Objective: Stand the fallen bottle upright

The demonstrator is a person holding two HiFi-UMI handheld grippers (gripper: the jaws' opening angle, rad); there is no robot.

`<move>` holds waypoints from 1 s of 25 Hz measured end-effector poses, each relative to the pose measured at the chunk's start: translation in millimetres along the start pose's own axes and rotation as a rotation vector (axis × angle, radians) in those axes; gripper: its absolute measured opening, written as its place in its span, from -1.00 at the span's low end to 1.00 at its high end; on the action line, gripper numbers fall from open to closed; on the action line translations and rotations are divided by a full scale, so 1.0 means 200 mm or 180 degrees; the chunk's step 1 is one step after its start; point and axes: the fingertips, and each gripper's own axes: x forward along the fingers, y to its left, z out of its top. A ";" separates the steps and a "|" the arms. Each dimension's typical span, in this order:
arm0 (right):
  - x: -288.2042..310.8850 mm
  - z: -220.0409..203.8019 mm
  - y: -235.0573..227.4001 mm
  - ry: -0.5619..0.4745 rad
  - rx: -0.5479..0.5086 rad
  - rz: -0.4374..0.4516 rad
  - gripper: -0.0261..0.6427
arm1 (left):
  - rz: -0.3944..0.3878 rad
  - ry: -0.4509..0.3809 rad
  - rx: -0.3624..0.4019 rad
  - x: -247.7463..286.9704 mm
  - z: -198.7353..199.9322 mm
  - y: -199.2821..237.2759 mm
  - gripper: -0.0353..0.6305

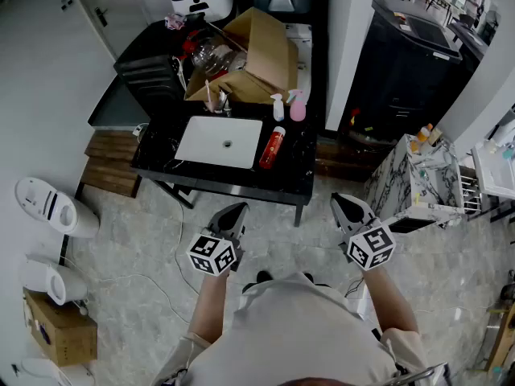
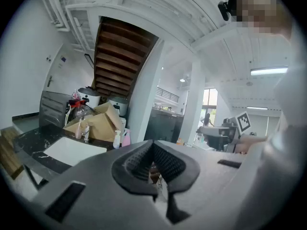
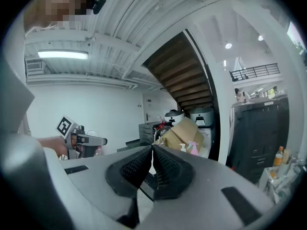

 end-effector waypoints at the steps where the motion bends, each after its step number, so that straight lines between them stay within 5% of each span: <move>1: 0.00 0.01 0.00 -0.0002 0.0004 0.0000 -0.82 | -0.0003 0.0000 -0.0001 0.00 0.01 0.00 -0.88; 25: 0.05 0.01 0.07 -0.0024 0.0018 -0.0015 -0.82 | -0.0032 0.0010 0.0019 -0.01 -0.02 0.03 -0.87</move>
